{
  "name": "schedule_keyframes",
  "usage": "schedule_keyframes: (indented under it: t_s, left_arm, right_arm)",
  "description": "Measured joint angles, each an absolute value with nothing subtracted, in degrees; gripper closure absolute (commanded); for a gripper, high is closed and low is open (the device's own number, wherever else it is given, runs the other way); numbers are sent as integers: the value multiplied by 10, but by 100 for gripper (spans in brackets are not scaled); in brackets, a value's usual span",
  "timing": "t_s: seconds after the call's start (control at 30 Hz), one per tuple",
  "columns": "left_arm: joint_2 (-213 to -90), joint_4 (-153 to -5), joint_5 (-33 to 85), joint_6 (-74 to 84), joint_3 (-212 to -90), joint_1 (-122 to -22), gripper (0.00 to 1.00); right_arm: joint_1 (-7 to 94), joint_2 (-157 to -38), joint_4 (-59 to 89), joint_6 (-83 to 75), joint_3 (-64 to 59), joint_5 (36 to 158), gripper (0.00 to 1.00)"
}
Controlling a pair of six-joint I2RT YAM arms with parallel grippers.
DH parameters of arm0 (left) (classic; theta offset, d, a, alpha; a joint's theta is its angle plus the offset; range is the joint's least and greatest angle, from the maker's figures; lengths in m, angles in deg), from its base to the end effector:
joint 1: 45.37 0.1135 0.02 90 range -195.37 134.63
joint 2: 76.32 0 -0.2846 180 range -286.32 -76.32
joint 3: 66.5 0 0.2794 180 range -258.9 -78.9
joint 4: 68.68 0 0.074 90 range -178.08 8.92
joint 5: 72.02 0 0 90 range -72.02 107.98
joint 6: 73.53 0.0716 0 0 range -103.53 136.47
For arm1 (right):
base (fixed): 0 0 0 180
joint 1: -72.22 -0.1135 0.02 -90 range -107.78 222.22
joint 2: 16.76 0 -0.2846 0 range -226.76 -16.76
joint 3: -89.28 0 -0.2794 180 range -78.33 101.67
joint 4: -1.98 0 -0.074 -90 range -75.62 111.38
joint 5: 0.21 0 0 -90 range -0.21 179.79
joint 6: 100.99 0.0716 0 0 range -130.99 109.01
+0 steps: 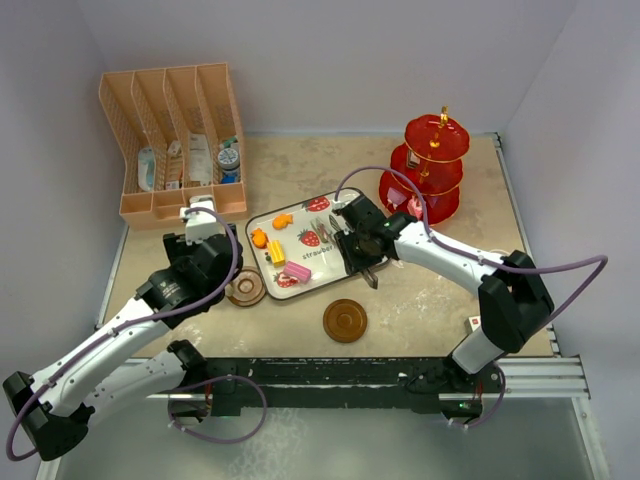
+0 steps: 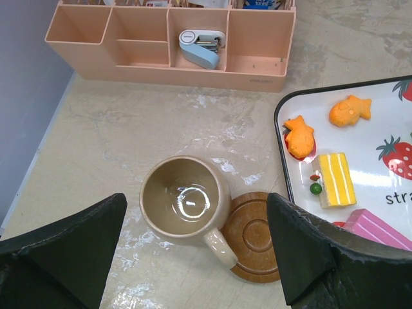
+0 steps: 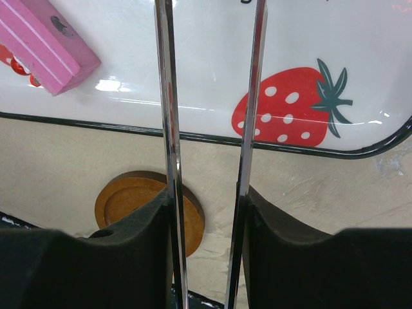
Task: Serve the afternoon tea
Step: Pick up the desert from the tray.
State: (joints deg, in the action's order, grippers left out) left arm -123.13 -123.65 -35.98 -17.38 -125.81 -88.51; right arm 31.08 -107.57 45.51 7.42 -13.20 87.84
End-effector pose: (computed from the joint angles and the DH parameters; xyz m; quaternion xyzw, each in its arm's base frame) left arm 0.1736 -0.0833 0.3031 -0.1162 0.8277 0.1014 0.5395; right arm 0.2845 0.2453 0.2120 -0.1841 0.9404 0.1276 0.2559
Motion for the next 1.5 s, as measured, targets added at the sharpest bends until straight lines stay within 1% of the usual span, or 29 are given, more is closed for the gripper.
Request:
schedule_keyframes:
  t_s: [0.37, 1.5]
  left_arm:
    - [-1228, -1236, -360, -174, -1258, -885, 13]
    - [-1223, -1236, -356, -174, -1258, -885, 13]
  right_arm:
    - [310, -1070, 466, 74, -110, 859, 58]
    - [298, -1089, 460, 60, -122, 865, 60]
